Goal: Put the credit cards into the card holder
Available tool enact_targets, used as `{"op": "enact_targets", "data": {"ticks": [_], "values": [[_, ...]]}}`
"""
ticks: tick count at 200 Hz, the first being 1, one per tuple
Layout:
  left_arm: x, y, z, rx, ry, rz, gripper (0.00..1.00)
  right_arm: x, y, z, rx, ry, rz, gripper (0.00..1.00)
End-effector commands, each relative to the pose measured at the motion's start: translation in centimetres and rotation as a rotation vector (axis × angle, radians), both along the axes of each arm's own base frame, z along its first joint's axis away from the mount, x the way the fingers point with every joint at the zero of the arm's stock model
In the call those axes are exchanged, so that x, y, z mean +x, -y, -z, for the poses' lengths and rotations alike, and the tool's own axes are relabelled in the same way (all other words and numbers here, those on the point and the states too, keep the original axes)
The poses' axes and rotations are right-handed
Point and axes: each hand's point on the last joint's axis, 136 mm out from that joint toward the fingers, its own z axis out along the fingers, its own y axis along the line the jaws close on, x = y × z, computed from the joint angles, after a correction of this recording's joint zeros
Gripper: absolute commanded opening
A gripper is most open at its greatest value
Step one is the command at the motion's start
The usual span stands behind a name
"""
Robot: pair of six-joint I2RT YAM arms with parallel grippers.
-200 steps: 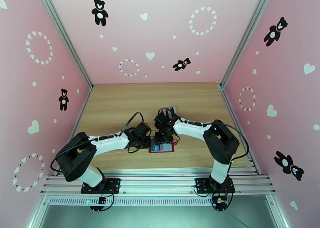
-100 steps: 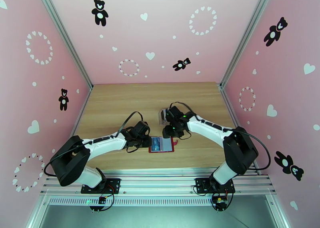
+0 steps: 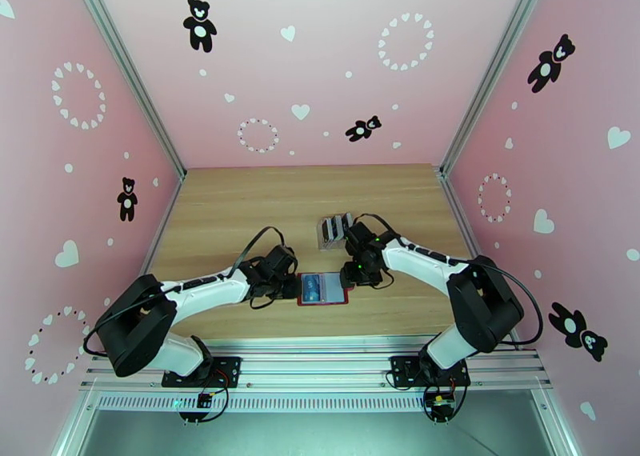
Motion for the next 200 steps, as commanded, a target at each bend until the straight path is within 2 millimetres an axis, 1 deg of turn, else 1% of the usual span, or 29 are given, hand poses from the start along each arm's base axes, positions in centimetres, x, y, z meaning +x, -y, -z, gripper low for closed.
{"op": "enact_targets", "data": {"ticks": [1, 47, 74, 96, 132, 150, 174, 200], "values": [[-0.9, 0.3, 0.5, -0.009, -0.026, 0.02, 0.3, -0.5, 0.2, 0.7, 0.002, -0.015, 0.002, 0.5], [-1.1, 1.3, 1.0, -0.014, -0.035, 0.029, 0.27, -0.2, -0.1, 1.1, 0.015, -0.008, 0.013, 0.38], [-1.2, 1.5, 1.2, -0.009, -0.036, 0.034, 0.26, 0.4, -0.5, 0.8, 0.023, 0.01, 0.017, 0.36], [-1.2, 1.4, 1.2, -0.006, -0.036, 0.032, 0.25, 0.7, -0.6, 1.0, 0.017, 0.007, 0.013, 0.33], [-1.1, 1.3, 1.1, -0.007, -0.033, 0.03, 0.25, 0.5, -0.5, 1.2, 0.015, -0.002, 0.007, 0.25], [-1.2, 1.4, 1.3, -0.009, -0.037, 0.032, 0.24, 0.4, -0.5, 1.2, 0.015, -0.005, 0.007, 0.16], [-1.2, 1.5, 1.4, -0.01, -0.04, 0.033, 0.21, 0.5, -0.8, 0.5, 0.035, 0.007, 0.008, 0.08], [-1.1, 1.5, 1.7, 0.002, -0.046, 0.033, 0.2, 0.6, -0.9, -0.6, 0.051, 0.029, 0.009, 0.05]]}}
